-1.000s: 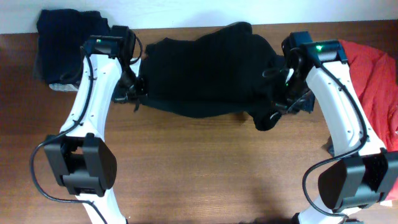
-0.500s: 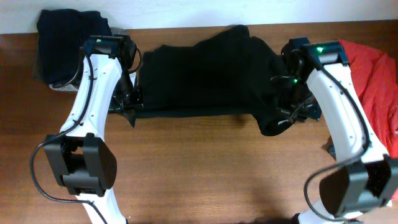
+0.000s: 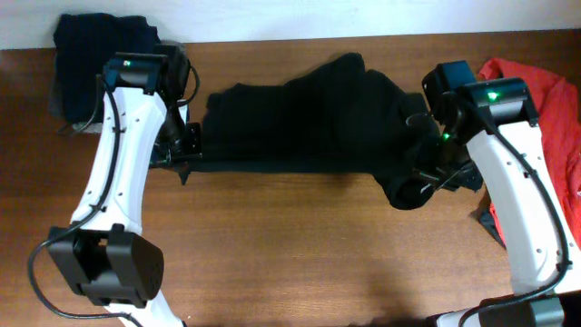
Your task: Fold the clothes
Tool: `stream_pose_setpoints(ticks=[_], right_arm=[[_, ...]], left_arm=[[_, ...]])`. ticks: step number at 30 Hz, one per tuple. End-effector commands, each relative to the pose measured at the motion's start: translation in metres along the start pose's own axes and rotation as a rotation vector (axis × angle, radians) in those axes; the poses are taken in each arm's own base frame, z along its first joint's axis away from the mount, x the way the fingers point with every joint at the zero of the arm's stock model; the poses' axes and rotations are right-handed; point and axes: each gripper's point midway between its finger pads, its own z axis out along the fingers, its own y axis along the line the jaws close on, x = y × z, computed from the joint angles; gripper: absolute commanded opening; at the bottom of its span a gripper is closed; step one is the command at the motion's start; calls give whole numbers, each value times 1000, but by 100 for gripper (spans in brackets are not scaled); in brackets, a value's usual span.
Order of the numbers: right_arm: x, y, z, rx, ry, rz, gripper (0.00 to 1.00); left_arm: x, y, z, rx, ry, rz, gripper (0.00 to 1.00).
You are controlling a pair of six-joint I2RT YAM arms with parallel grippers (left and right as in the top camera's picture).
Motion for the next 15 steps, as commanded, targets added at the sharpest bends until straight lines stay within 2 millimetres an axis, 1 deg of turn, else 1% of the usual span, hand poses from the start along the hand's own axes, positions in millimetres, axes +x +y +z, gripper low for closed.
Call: stream_pose_setpoints(ticks=[1,3,8,11,15], right_arm=[[6,3,-1,-18,13,8,4],[6,2,-2,-15,8,5,4],[1,-3,-2,19,-19,4,5],[-6,1,-2,3,-48,9,5],[-25,15,-1,-45,-116,-10,6]], left_arm=[[5,0,-4,-1,-10,-2,1],[7,-4,-6,-4,-20,16,1],[1,-5,-7,-41,-51,33,1],[-9,-8,-8,-29,-95,32,0],[-30,-13,-8,-8,-170,29,1]])
